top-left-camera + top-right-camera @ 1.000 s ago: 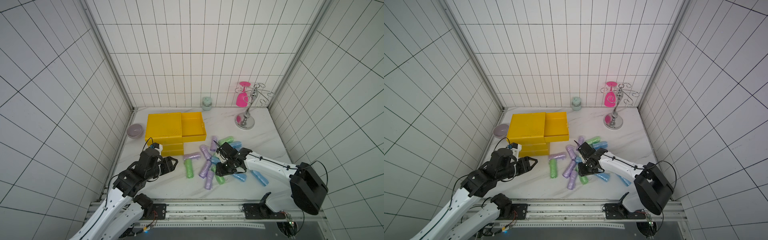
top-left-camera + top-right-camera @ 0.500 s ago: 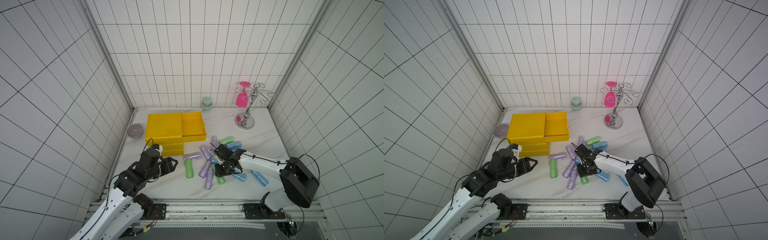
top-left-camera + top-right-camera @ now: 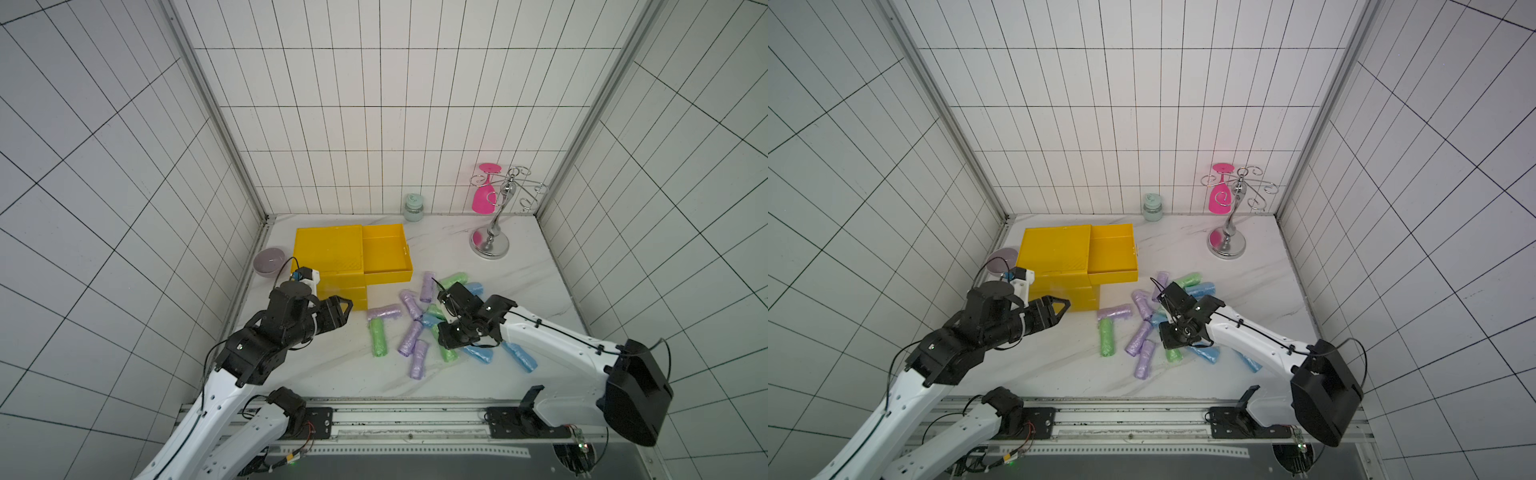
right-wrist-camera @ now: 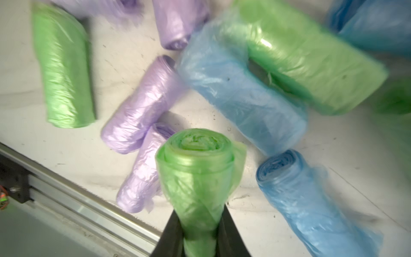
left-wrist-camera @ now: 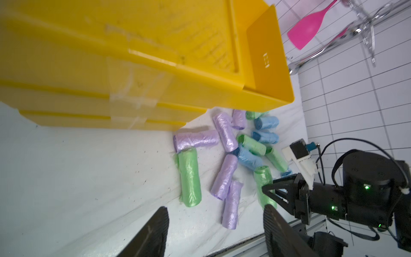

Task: Sort the rolls of trash bags by color and place them into the drawer
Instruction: Pick up the roll of trash bags from the center of the board, then place the roll of trash bags in the drawer.

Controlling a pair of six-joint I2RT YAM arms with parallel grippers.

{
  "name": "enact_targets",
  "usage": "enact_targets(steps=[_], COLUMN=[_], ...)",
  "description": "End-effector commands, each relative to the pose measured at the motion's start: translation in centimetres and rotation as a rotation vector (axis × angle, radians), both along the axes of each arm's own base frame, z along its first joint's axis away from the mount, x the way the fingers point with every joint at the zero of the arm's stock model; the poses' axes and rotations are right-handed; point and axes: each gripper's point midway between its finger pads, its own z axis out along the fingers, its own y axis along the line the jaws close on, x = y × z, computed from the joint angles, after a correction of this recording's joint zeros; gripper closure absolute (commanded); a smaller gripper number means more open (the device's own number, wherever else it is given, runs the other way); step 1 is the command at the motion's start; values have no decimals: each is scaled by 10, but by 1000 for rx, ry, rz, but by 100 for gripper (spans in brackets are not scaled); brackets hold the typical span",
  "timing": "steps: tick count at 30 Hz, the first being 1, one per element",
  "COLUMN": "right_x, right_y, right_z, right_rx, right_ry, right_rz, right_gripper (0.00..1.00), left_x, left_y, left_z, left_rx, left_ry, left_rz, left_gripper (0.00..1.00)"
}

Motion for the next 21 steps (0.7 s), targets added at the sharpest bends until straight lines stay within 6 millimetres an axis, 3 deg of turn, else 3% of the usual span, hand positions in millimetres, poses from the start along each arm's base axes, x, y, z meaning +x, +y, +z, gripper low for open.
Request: enact_targets(steps=[1, 7, 12, 17, 21], right_x=[15, 45, 79, 125, 162], right_y=[-4, 22, 60, 102, 134], right_z=[57, 144, 195, 212, 206], right_rx=[68, 242, 347, 430, 484], right_ry=[-91, -207, -258, -254, -219], right_rz=[-26, -16, 20, 20, -5], right_gripper=[94, 96, 97, 97, 98], left_x=[14, 50, 86, 119, 140], left_y=[5, 15, 19, 20, 25], left_z=[29, 68, 88, 102, 108], left_rx=[54, -8, -104, -125, -131], left_ry=[-90, -152, -154, -171, -186], left_rz=[-24, -26, -51, -53, -35], left_gripper=[33, 31, 31, 32, 32])
